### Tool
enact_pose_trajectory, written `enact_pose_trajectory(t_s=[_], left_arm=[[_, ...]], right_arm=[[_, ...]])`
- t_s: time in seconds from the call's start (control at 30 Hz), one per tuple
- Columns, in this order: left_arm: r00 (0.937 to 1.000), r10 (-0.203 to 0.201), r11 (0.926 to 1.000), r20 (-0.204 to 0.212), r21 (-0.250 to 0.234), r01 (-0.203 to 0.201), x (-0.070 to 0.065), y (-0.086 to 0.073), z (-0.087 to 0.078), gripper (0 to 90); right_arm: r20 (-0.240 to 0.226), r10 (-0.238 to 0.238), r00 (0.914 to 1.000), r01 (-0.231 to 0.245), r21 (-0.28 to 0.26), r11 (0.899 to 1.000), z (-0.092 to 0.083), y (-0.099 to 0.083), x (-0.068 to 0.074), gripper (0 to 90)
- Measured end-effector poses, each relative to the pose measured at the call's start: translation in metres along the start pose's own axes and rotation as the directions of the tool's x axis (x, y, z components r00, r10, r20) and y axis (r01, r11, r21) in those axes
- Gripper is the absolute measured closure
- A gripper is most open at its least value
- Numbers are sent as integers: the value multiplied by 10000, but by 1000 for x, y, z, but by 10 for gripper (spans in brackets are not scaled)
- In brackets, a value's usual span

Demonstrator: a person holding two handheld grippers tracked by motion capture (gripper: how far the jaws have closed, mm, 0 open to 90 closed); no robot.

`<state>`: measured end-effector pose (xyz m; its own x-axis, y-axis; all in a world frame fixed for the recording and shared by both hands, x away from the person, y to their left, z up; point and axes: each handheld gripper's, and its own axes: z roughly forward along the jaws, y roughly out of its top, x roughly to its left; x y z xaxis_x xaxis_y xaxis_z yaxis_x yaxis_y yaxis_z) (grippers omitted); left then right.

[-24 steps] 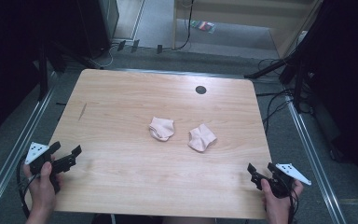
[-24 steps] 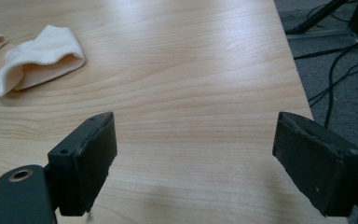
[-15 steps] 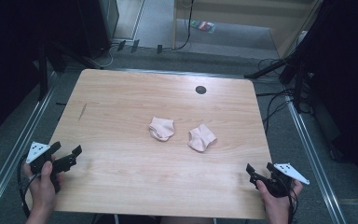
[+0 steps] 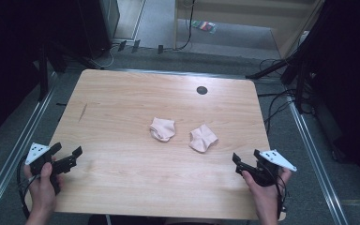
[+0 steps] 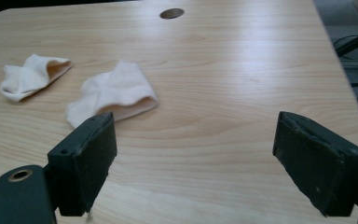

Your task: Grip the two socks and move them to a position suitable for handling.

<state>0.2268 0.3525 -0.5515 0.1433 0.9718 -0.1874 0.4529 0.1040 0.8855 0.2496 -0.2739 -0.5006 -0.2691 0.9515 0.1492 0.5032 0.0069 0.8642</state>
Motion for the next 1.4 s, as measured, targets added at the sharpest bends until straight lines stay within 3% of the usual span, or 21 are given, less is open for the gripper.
enact_pose_trajectory(t_s=[0.13, 0.2, 0.3, 0.33, 0.4, 0.47, 0.6, 0.67, 0.87, 1.13, 1.2, 1.27, 1.3, 1.33, 1.4], left_arm=[[10000, 44, 10000, -6, 83, -44, 0, 0, 0, 136], [10000, 36, 10000, -42, 76, -35, 0, 0, 0, 136], [10000, -14, 10000, -34, 56, 14, 0, 0, 0, 136], [10000, -47, 10000, -11, 21, 47, 0, 0, 0, 136], [10000, -60, 10000, 1, 21, 60, 0, 0, 0, 136], [10000, -76, 10000, 23, 29, 76, 1, 0, 0, 136], [9999, -147, 9999, 86, 30, 147, 2, 0, -1, 136], [9998, -163, 9999, 91, 15, 163, 2, 0, -1, 136], [9998, -137, 9999, 112, 86, 136, 2, 0, 0, 136], [9999, -90, 9999, 118, 149, 88, 1, 0, 1, 136], [9999, -103, 9998, 104, 167, 101, 1, 1, 1, 136], [9999, -75, 9998, 98, 168, 73, 1, 0, 1, 136], [9999, -75, 9998, 98, 168, 73, 1, 0, 1, 136], [9999, -49, 9997, 88, 240, 47, 1, 1, 2, 136], [10000, -38, 9997, 82, 233, 36, 0, 1, 2, 136]], right_arm=[[-204, -125, 9997, 125, 38, 9999, 8, 9, 13, 190], [-531, -293, 9982, 294, 14, 9996, 20, 19, 27, 220], [-746, -332, 9967, 335, 26, 9994, 29, 23, 35, 255], [-964, -508, 9940, 520, 101, 9986, 39, 26, 42, 277], [-1013, -543, 9934, 562, 166, 9983, 43, 27, 46, 288], [-1239, -905, 9882, 968, 463, 9942, 60, 29, 60, 305], [-1194, -1244, 9850, 1333, 700, 9886, 75, 30, 70, 310], [-1010, -1540, 9829, 1642, 1013, 9812, 93, 30, 76, 299], [-915, -1140, 9893, 1264, 1438, 9815, 118, 26, 72, 277], [-662, -1430, 9875, 1536, 2011, 9675, 141, 14, 67, 304], [-568, -1869, 9807, 1945, 1950, 9613, 141, 11, 69, 327], [-312, -1771, 9837, 1798, 1860, 9660, 140, 10, 68, 427], [-312, -1771, 9837, 1798, 1860, 9660, 140, 10, 68, 427], [-275, -1862, 9821, 1881, 1801, 9655, 140, 10, 69, 502], [-225, -1809, 9832, 1820, 1803, 9666, 140, 10, 69, 546]])
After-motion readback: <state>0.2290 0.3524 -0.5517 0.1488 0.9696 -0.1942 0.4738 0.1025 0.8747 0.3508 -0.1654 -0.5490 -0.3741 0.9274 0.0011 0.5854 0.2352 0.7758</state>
